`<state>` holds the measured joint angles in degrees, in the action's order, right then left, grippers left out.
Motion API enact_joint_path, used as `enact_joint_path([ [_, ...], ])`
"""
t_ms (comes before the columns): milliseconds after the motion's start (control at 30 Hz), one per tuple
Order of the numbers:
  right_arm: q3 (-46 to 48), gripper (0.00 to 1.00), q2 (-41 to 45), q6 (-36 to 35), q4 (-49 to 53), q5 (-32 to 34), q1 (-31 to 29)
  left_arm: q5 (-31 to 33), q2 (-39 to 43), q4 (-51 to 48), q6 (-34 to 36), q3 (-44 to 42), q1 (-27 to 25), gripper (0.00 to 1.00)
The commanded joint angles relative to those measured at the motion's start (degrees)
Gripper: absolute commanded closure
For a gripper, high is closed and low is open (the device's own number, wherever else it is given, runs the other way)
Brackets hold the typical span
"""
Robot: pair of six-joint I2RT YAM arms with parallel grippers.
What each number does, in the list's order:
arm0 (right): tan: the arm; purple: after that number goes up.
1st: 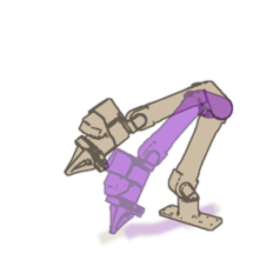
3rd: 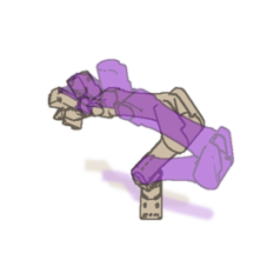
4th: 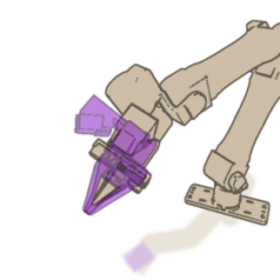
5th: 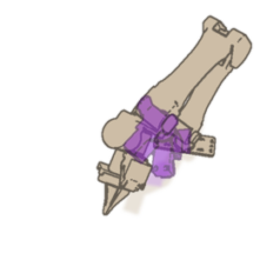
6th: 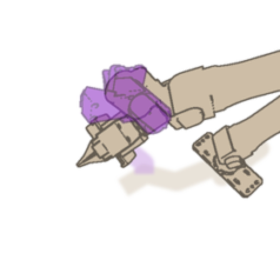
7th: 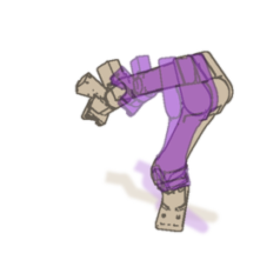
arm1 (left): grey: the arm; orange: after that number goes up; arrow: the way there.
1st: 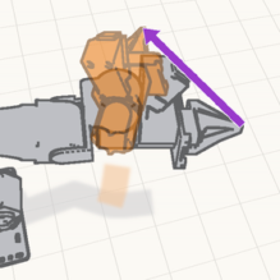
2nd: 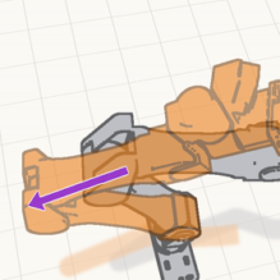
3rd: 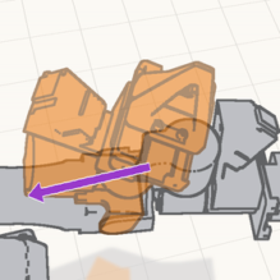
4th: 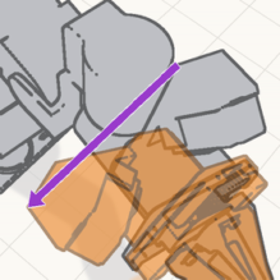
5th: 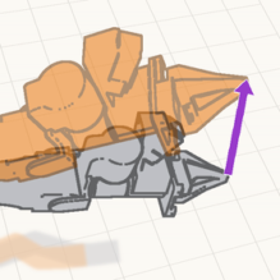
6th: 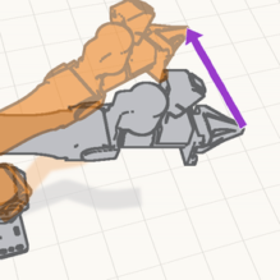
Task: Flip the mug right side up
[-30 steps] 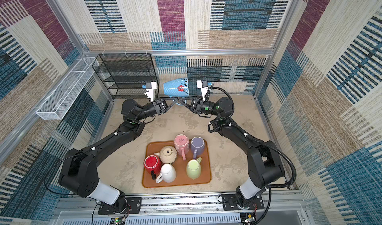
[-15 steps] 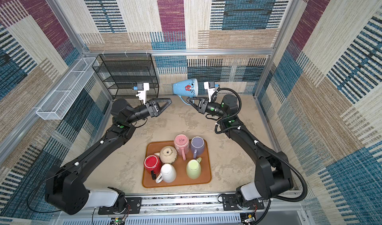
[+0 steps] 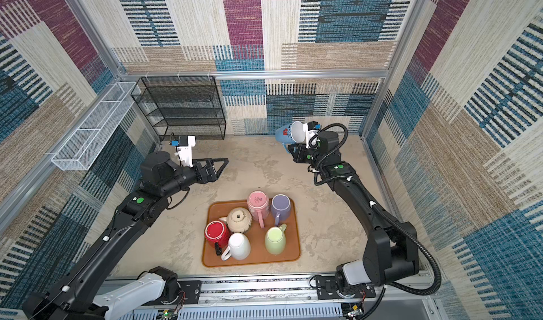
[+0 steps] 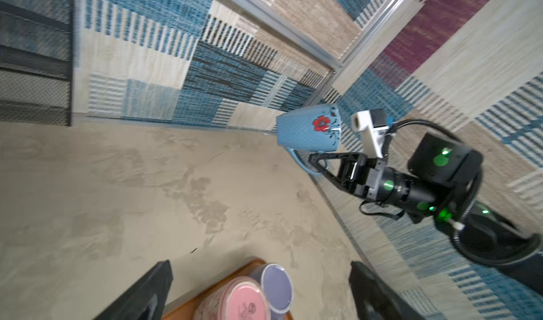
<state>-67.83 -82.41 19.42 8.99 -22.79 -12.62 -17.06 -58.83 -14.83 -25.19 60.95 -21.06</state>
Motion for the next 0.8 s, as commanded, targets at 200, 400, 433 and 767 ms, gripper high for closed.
enact_joint_path([
  [200,-1.88,1.0,-2.92,-9.75,8.72,18.12,1.72,13.56,6.46,-13.47,4.69,-7.28,0.06,0.01],
  [400,-3.45,1.0,-7.95,-12.73,12.49,25.0,1.9,21.24,5.64,-20.24,1.44,-8.73,0.06,0.01],
  [433,-3.42,1.0,-8.64,-12.89,12.75,25.55,1.94,22.71,5.36,-21.07,0.81,-8.88,0.05,0.01],
  [767,-6.38,1.0,-16.15,-14.81,15.95,32.01,3.67,29.47,-2.8,-30.92,-2.58,-5.23,0.12,0.01],
])
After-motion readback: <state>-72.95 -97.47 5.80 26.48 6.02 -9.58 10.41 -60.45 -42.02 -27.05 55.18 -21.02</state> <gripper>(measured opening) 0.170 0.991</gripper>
